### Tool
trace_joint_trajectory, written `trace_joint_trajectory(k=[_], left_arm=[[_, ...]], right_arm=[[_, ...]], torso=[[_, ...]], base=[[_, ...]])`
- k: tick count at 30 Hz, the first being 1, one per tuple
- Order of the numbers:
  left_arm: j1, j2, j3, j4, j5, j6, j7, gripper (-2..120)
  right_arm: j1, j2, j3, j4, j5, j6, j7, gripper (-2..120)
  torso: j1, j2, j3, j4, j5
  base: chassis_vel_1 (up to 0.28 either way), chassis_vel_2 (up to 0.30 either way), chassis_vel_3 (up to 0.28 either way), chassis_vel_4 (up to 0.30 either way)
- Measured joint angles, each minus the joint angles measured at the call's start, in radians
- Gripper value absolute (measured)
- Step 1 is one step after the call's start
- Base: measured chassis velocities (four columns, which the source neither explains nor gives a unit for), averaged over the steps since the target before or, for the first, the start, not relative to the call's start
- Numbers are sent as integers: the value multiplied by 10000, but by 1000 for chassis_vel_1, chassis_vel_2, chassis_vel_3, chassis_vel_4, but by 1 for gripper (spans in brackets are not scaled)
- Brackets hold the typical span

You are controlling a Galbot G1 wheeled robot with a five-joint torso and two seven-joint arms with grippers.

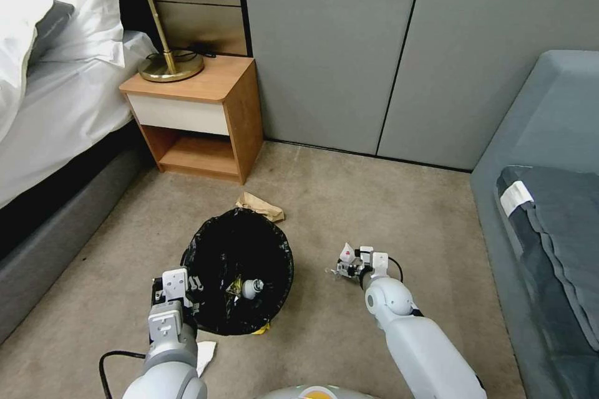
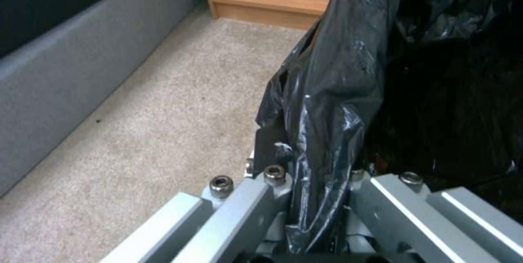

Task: Pick up the trash bin, then pick up the garbage from the floor and place it into the trash bin.

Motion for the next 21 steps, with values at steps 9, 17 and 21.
trace_joint_trajectory(k=[9, 17, 21], left_arm=[[-4, 5, 4, 29, 6, 0, -9, 1], [-27, 7, 8, 38, 6, 0, -13, 1], [-43, 5, 8, 51, 6, 0, -15, 1]], right_arm=[[81, 82, -19, -390, -190, 241, -153, 91], [87, 174, -14, -515, -340, 370, -252, 61], [56, 182, -7, -516, -430, 441, -280, 46]], torso=[[-1, 0, 0, 0, 0], [0, 0, 0, 0, 0], [0, 0, 0, 0, 0]], base=[[0, 0, 0, 0], [0, 0, 0, 0], [0, 0, 0, 0]])
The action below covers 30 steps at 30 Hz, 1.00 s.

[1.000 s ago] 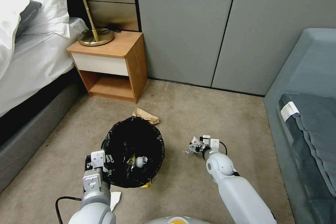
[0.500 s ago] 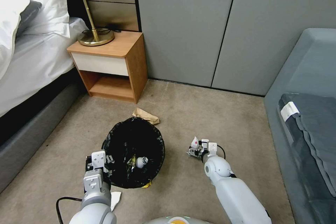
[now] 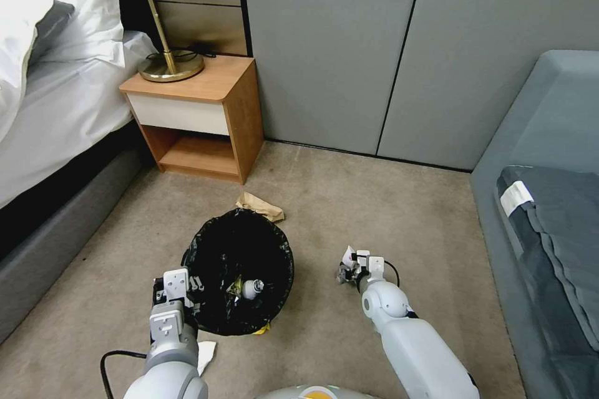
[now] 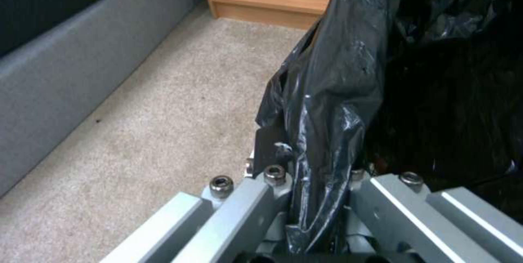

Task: Pick up the trash bin, then pick up the garbage from the floor and place it into the trash bin.

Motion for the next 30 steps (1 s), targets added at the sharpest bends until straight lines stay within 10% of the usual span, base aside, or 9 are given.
trace_joint_trajectory(k=[13, 30], left_arm=[[-14, -27, 33, 24, -3, 0, -2, 1], [-30, -17, 68, 74, 12, -4, -1, 1]], right_arm=[[-4, -72, 52, 51, -191, 279, -19, 0], [-448, -471, 145, 2315, -312, 664, 131, 0]], torso=[[0, 0, 0, 0, 0], [0, 0, 0, -1, 0]], base=[[0, 0, 0, 0], [0, 0, 0, 0]])
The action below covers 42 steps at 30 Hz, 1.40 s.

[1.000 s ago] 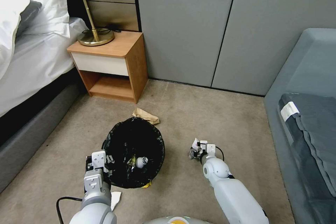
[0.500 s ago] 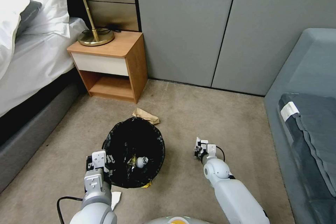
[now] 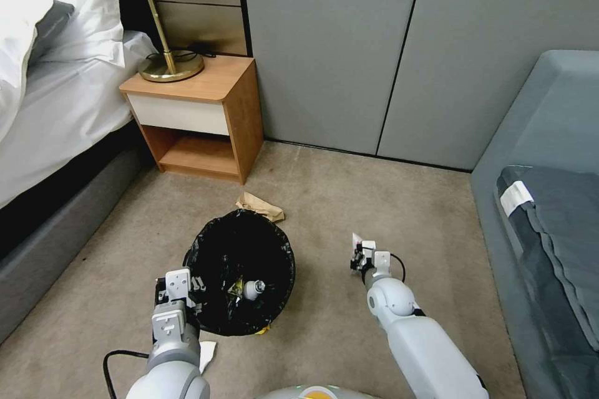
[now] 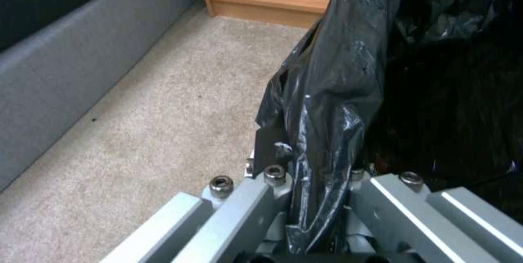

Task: Pick up the trash bin, then pick up the garbage from the floor and place it into the trash bin.

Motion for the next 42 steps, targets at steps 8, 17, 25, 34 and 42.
trace_joint_trajectory(k=[8, 17, 25, 34, 42], left_arm=[[5, 14, 59, 30, -1, 2, 8, 1], [-10, 10, 150, 106, 29, 34, 24, 1], [-19, 26, 163, 107, 30, 48, 26, 1], [-35, 7, 209, 74, 37, 65, 26, 1], [-18, -6, 243, 28, 56, 73, 25, 1]], right_arm=[[-425, -266, -7, 3212, -368, 2054, -811, 0], [-1485, -859, -680, 6635, 136, 4488, -4180, 0], [-2647, -1391, -2080, 7238, -449, 4826, -4837, 0], [-2901, -1542, -2889, 5984, -1182, 5236, -4939, 0], [-2523, -1247, -2992, 4820, -1264, 5429, -4904, 0]], torso=[[0, 0, 0, 2, 0], [0, 0, 0, 2, -1], [0, 0, 0, 1, 0], [0, 0, 0, 1, -1], [0, 0, 0, 1, -1]], base=[[0, 0, 0, 0], [0, 0, 0, 0], [0, 0, 0, 0], [0, 0, 0, 0], [0, 0, 0, 0]])
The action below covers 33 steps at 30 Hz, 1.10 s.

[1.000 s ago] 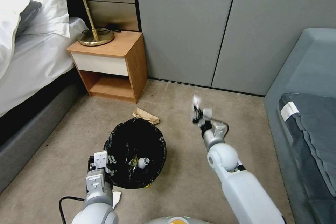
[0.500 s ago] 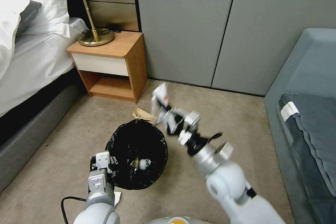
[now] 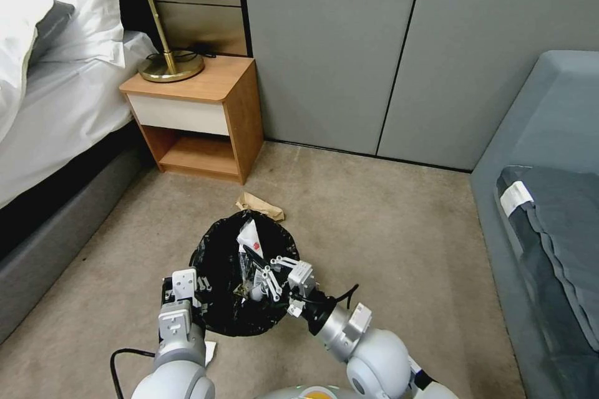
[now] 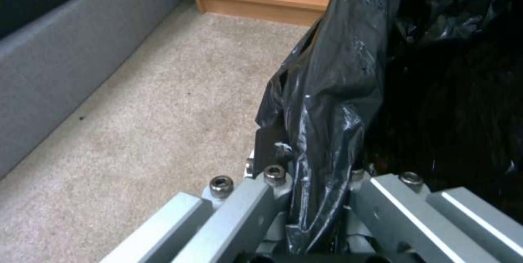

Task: Pick up the trash bin, then pick up the garbage from the floor and place it into the trash bin.

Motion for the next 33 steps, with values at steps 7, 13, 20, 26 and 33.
trace_joint_trajectory(k=[7, 13, 20, 26, 33], left_arm=[[50, -25, 62, -40, 40, -13, -8, 1], [53, -42, 71, -42, 49, -29, -14, 1], [19, -46, 68, -2, 52, -35, -14, 1], [-8, -54, 65, 39, 58, -36, -14, 1], [-6, -56, 71, 44, 81, -37, -12, 1]], right_arm=[[459, 275, -8, -970, -159, 198, 44, 0], [572, 290, -32, -1052, -168, 134, 36, 17], [530, 261, -19, -871, -174, 87, -8, 40], [424, 229, -14, -655, -212, 72, -51, 64], [261, 160, 12, -262, -256, 61, -113, 90]], torso=[[0, 0, 0, 0, 1], [0, 0, 0, 0, 0], [0, 0, 0, 0, 1], [0, 0, 0, 0, 1], [0, 0, 0, 0, 1]], base=[[0, 0, 0, 0], [0, 0, 0, 0], [0, 0, 0, 0], [0, 0, 0, 0], [0, 0, 0, 0]])
